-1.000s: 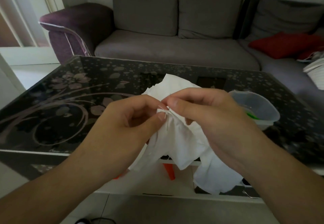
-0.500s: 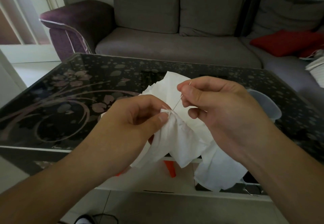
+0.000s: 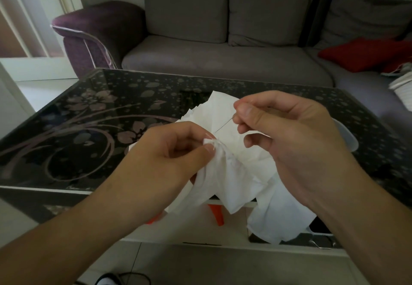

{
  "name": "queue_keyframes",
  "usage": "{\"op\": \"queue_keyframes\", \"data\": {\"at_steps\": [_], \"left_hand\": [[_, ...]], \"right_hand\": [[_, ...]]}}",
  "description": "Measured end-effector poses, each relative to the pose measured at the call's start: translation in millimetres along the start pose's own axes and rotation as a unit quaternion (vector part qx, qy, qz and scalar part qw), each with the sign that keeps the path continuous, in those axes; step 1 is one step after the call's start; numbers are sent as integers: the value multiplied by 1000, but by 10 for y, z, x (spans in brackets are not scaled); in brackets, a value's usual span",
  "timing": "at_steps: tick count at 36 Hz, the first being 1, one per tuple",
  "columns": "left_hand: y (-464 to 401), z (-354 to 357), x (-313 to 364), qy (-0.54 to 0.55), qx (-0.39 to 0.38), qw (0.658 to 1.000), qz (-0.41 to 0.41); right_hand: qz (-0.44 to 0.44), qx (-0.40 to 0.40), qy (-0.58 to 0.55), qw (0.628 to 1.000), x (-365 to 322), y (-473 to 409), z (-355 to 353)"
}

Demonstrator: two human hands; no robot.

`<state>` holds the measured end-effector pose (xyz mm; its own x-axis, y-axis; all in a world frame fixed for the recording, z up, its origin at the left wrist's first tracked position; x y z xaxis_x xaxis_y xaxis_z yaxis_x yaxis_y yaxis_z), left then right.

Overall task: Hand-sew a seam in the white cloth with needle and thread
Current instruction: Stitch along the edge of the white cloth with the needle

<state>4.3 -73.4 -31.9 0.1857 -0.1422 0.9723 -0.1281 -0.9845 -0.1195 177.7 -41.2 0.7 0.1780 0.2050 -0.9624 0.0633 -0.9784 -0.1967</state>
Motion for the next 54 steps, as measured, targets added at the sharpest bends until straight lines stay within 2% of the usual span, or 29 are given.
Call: {"op": "queue_keyframes", "data": {"at_steps": [4, 9, 14, 18, 23, 26, 29, 32, 35, 43, 54], "left_hand": [[-6, 4, 9, 9, -3, 1000, -3], [-16, -31, -1, 26, 11, 1000, -9], [-23, -56, 11, 31, 16, 999, -5], [-19, -60, 12, 34, 18, 999, -7], [-24, -75, 15, 26, 29, 999, -8], [-34, -74, 10, 27, 34, 999, -8], [-37, -76, -1, 24, 34, 999, -11], [-43, -87, 0, 23, 36, 999, -10], [-45, -91, 2, 17, 39, 999, -6], [-49, -82, 19, 10, 31, 999, 3], [-34, -94, 2, 1, 26, 1000, 8]], "right_hand": [[-24, -11, 72, 997, -70, 24, -19], [-59, -70, 163, 982, -125, 58, 24], [-112, -91, 284, 948, -189, 114, 84], [-130, -78, 393, 907, -203, 153, 129], [-136, -56, 454, 879, -255, 179, 158], [-128, -57, 401, 905, -274, 169, 106], [-68, -95, 310, 944, -214, 163, 99], [6, -119, 260, 958, -108, 144, 122], [43, -127, 226, 965, -55, 143, 139], [-11, -129, 223, 966, -112, 147, 149], [-9, -122, 208, 970, -101, 157, 143]]}}
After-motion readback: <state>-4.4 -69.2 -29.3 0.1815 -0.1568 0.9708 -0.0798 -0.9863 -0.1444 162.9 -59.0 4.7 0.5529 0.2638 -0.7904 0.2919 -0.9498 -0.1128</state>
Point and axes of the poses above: each hand's wrist, its own y-axis away from the middle knuckle, its own z-axis out of the palm, x = y × z, the point moved 8 cm from there along -y, towards the middle knuckle, and after that the axes turned 6 degrees about y, right-handed, at the moved point
